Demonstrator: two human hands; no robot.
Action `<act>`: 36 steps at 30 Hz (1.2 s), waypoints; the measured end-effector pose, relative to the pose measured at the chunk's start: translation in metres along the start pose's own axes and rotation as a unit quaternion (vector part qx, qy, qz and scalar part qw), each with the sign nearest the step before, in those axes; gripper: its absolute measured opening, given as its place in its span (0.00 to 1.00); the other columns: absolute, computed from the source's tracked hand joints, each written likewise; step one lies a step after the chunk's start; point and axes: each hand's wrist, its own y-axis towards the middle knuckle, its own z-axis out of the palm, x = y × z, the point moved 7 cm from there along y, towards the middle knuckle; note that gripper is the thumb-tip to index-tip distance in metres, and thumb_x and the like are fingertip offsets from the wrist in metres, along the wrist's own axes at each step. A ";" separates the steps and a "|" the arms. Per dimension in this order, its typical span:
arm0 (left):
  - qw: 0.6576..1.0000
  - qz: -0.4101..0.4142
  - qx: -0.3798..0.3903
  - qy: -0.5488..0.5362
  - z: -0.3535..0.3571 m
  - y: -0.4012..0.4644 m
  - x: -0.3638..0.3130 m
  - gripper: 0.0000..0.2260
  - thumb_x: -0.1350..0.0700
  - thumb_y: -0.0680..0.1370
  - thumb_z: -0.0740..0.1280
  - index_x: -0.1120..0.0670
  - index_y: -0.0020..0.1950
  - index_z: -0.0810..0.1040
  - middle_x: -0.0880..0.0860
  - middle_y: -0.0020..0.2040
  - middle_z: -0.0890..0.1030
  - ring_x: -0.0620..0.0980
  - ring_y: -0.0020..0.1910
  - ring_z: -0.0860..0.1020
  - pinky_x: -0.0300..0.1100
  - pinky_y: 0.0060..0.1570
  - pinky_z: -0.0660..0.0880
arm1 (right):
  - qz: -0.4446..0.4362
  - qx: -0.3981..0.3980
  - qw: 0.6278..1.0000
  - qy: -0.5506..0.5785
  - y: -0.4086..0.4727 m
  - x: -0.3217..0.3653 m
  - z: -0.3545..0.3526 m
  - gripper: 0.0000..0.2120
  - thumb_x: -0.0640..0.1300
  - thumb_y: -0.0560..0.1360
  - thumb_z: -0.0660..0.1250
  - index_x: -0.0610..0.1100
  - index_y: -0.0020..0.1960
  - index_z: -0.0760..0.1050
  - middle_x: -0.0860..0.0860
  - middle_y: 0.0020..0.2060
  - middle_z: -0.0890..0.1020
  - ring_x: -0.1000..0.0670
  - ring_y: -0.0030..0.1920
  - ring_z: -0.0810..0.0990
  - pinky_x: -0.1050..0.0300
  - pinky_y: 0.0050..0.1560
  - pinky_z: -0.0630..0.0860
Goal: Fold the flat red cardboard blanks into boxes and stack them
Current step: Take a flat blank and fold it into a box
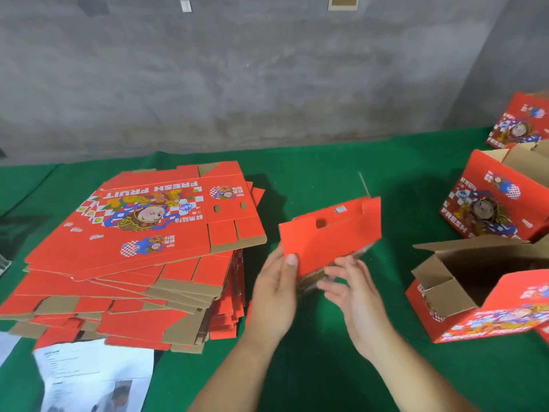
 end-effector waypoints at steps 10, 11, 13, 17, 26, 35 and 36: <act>0.986 -0.121 -0.096 -0.062 -0.077 0.009 0.041 0.25 0.40 0.83 0.61 0.60 0.57 0.84 0.52 0.65 0.82 0.51 0.57 0.82 0.55 0.62 0.78 | -0.121 0.043 0.965 -0.230 0.041 0.038 -0.060 0.15 0.55 0.77 0.69 0.53 0.62 0.75 0.48 0.63 0.76 0.44 0.66 0.78 0.35 0.68 0.72; 0.989 -0.107 -0.093 -0.038 -0.077 0.010 0.042 0.24 0.41 0.83 0.62 0.61 0.51 0.85 0.49 0.77 0.73 0.46 0.71 0.75 0.55 0.72 0.71 | -0.130 0.066 0.962 -0.233 0.039 0.033 -0.059 0.15 0.52 0.79 0.70 0.55 0.65 0.74 0.50 0.67 0.73 0.48 0.69 0.76 0.38 0.71 0.70; 0.993 -0.087 -0.073 0.007 -0.075 0.009 0.038 0.20 0.39 0.82 0.65 0.51 0.48 0.89 0.41 0.83 0.57 0.36 0.81 0.55 0.48 0.78 0.59 | -0.132 0.091 0.962 -0.219 0.041 0.027 -0.062 0.13 0.51 0.80 0.70 0.59 0.64 0.76 0.54 0.69 0.70 0.52 0.70 0.74 0.40 0.73 0.69; 0.994 -0.058 -0.066 0.059 -0.080 0.004 0.036 0.09 0.43 0.80 0.67 0.40 0.52 0.87 0.44 0.83 0.59 0.30 0.79 0.55 0.34 0.73 0.59 | -0.124 0.117 0.946 -0.275 0.053 0.033 -0.070 0.10 0.58 0.78 0.69 0.67 0.58 0.81 0.57 0.72 0.68 0.71 0.68 0.68 0.50 0.71 0.70; 0.981 -0.037 0.026 0.188 -0.093 -0.002 0.020 0.17 0.46 0.80 0.65 0.54 0.41 0.88 0.54 0.82 0.63 0.35 0.82 0.50 0.33 0.76 0.55 | -0.116 0.151 0.805 -0.561 0.052 0.038 -0.084 0.35 0.85 0.63 0.56 0.77 0.68 0.62 0.57 0.70 0.66 0.50 0.65 0.77 0.42 0.62 0.76; 0.961 0.007 0.101 0.259 -0.089 -0.021 0.005 0.07 0.30 0.77 0.61 0.23 0.45 0.78 0.44 0.81 0.28 0.32 0.78 0.38 0.47 0.76 0.51 | -0.090 0.086 0.874 -0.469 0.026 0.037 -0.082 0.16 0.72 0.74 0.64 0.66 0.57 0.74 0.56 0.57 0.73 0.61 0.52 0.75 0.56 0.56 0.72; 0.956 0.008 0.124 0.264 -0.088 -0.024 0.006 0.10 0.28 0.76 0.60 0.21 0.56 0.75 0.44 0.81 0.26 0.32 0.78 0.33 0.46 0.77 0.48 | -0.091 0.080 0.882 -0.456 0.023 0.039 -0.080 0.19 0.75 0.74 0.61 0.64 0.54 0.76 0.57 0.53 0.77 0.60 0.49 0.77 0.57 0.51 0.72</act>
